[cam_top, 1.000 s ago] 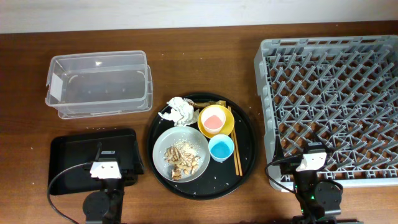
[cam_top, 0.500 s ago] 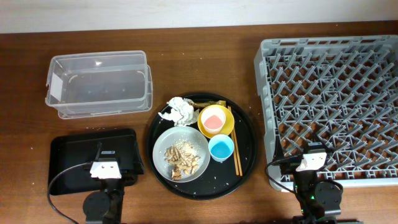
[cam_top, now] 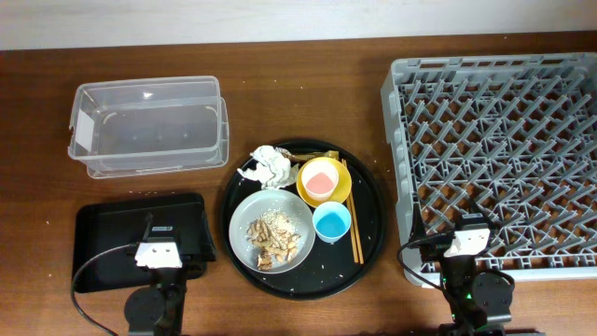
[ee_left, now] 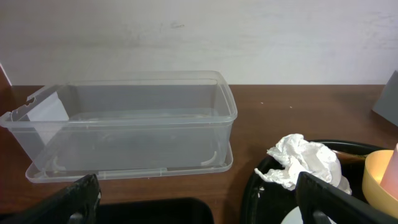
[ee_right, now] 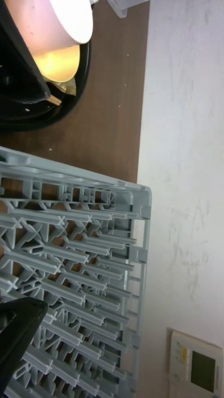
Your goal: Sort waste into correct bins and load items into the dishwasher rack
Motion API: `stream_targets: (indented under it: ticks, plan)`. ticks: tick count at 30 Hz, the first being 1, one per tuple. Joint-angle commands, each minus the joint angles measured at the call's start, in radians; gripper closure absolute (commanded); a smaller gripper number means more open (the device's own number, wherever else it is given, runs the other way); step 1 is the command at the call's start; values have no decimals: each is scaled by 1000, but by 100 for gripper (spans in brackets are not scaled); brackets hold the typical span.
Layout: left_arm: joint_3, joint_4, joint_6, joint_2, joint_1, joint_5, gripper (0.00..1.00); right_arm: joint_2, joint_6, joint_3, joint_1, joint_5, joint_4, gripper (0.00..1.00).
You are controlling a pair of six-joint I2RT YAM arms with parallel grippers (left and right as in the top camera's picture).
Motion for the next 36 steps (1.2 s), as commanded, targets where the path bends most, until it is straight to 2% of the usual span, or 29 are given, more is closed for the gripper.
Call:
stream_targets:
  ticks: [1, 2, 5, 10, 14, 19, 22, 27, 30, 34, 36]
  plan:
    - [-7, 2, 18, -10, 5, 29, 1, -5, 2, -8, -4, 8, -3, 2]
    - [-7, 6, 6, -10, 5, 79, 1, -5, 2, -8, -4, 8, -3, 2]
    - [-6, 30, -78, -10, 5, 366, 1, -5, 2, -8, -4, 8, -3, 2]
    - [-6, 70, -87, -10, 5, 750, 1, -5, 2, -8, -4, 8, -3, 2]
    - [-6, 76, -87, -10, 5, 897, 1, -5, 2, -8, -4, 8, -3, 2]
    - [-5, 153, -222, -10, 5, 890, 1, -5, 2, -8, -4, 8, -3, 2]
    - [25, 188, -312, -9, 5, 792, 1, -5, 2, -8, -4, 8, -3, 2]
    - [143, 112, -309, 45, 5, 686, 1, -5, 2, -8, -4, 8, -3, 2]
    - [260, 13, -258, 152, 5, 678, 1, -5, 2, -8, -4, 8, -3, 2]
    - [505, -197, -163, 410, 5, 686, 0, -5, 2, -8, -4, 8, -3, 2]
    - [615, -250, -134, 523, 5, 783, 1, -5, 2, -8, -4, 8, -3, 2]
